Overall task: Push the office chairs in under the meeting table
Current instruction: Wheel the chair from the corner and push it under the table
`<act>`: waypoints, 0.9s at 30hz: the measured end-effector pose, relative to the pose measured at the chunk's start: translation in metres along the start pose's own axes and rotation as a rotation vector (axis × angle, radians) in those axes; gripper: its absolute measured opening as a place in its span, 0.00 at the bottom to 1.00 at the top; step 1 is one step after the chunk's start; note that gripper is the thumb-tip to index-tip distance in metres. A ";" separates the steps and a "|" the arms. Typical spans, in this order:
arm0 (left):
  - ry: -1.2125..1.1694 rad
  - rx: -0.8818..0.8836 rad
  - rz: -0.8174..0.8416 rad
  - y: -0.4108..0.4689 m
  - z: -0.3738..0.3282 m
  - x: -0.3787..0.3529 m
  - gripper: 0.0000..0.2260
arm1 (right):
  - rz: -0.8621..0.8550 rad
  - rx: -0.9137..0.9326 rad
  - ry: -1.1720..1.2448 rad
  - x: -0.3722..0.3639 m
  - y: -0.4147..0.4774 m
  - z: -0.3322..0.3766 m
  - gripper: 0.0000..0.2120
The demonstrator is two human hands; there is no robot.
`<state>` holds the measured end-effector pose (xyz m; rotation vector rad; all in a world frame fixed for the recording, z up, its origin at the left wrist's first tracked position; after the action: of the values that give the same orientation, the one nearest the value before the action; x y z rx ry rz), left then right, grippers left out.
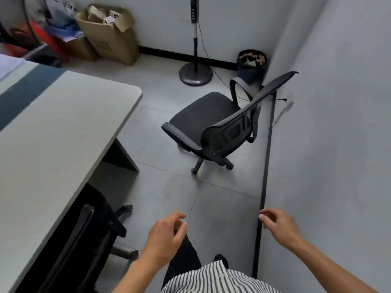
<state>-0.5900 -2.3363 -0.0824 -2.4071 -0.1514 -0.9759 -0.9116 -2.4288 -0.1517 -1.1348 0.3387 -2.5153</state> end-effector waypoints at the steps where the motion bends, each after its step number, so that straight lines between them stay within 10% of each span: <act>1: 0.012 -0.018 0.013 0.012 -0.011 -0.003 0.10 | -0.017 -0.015 0.020 0.007 0.005 -0.004 0.02; 15: 0.085 -0.521 -0.118 0.237 -0.261 0.009 0.08 | -0.330 -0.043 0.102 0.164 0.169 0.033 0.10; 27: 0.445 -0.367 -0.053 0.327 -0.284 -0.072 0.29 | -0.443 0.349 -0.366 0.270 0.357 0.083 0.15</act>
<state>-0.7218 -2.7549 -0.1039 -2.4338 0.1382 -1.6564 -0.9347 -2.8707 -0.0442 -1.6106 -0.4791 -2.4958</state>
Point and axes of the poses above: each hand's wrist, its own y-axis towards the middle knuckle, its own x-axis out of the back of the hand, z = x × y, the point moved 7 cm from there along y, towards the middle knuckle, and after that the axes turned 12 degrees about x, right-handed, at the moved point
